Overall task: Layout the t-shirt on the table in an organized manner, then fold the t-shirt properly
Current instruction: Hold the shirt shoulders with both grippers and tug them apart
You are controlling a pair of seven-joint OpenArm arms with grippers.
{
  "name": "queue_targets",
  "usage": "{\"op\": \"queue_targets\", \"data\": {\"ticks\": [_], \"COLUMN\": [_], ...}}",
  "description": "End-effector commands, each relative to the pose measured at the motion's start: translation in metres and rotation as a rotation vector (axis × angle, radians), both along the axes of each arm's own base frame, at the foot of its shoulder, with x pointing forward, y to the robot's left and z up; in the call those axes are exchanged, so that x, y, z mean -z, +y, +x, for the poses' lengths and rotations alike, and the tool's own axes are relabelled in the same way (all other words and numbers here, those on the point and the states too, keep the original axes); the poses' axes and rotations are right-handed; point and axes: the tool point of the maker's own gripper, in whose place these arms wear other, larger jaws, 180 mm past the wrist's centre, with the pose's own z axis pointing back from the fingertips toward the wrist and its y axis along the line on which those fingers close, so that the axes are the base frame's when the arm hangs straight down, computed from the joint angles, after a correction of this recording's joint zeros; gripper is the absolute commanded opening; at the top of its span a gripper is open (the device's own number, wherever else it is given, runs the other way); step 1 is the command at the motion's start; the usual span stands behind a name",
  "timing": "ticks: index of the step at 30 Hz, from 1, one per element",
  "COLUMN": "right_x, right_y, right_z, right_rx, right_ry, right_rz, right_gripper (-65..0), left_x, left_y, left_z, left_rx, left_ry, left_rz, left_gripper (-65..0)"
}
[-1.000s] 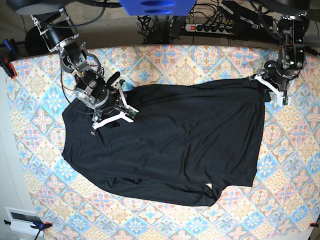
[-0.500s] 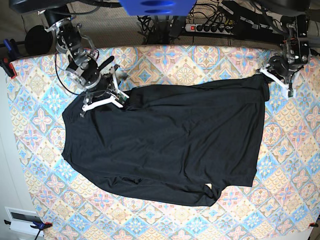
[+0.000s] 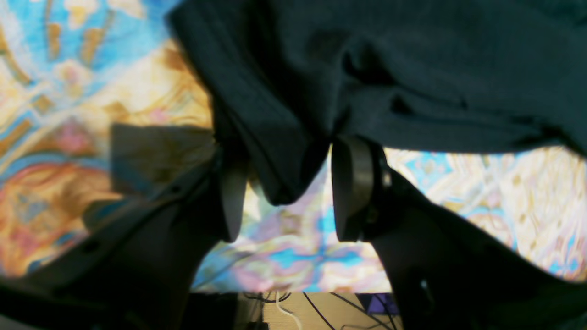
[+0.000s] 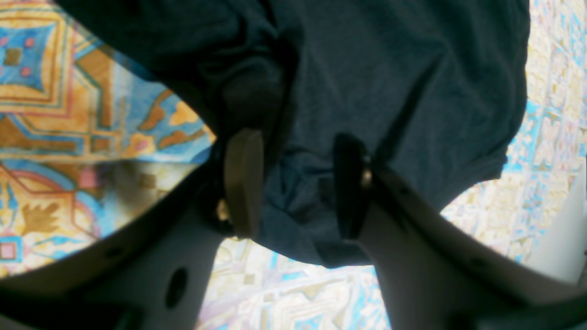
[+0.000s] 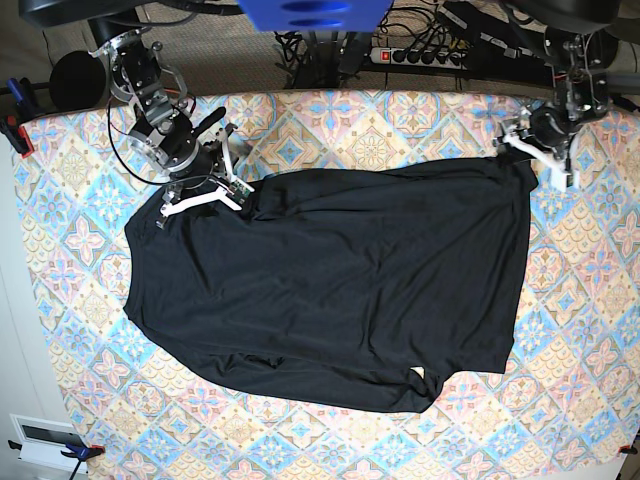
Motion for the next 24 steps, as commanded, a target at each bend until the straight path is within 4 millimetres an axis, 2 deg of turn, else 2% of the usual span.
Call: {"op": "queue_targets", "data": {"ticks": [1,4,8,19,22,24], "right_x": [-0.012,-0.012,-0.012,-0.013,-0.012,-0.012], "right_y": [0.001,0.002,0.002,0.001,0.001,0.001], "right_z": [0.008,0.007,0.008,0.01,0.009,0.009], "right_rx": [-0.007,-0.009,-0.009,-0.007,-0.007,-0.007], "right_ry": [-0.043,-0.042,-0.042,-0.045,-0.044,-0.042], "right_rz": [0.01,0.01,0.009,0.007,0.007,0.006], "right_gripper": [-40.7,-40.7,-40.7,-40.7,-40.7,-40.7], "left_x": [-0.006,-0.004,-0.008,0.003,0.0,0.001], "left_y": [0.008,0.004,0.016,0.003,0.01,0.008], "left_z": [0.004,0.002,-0.006,-0.013,-0.014,-0.014], "left_rx": [-0.018,-0.044,-0.097,-0.144,-0.175,-0.192], "left_ry": [-0.02,-0.023,-0.031,-0.022,-0.037,-0.043], "left_rz": [-0.004,-0.065,-0.084,-0.148,-0.144,-0.158], "left_gripper": [-36.0,-36.0,-36.0,-36.0,-36.0,-36.0]}}
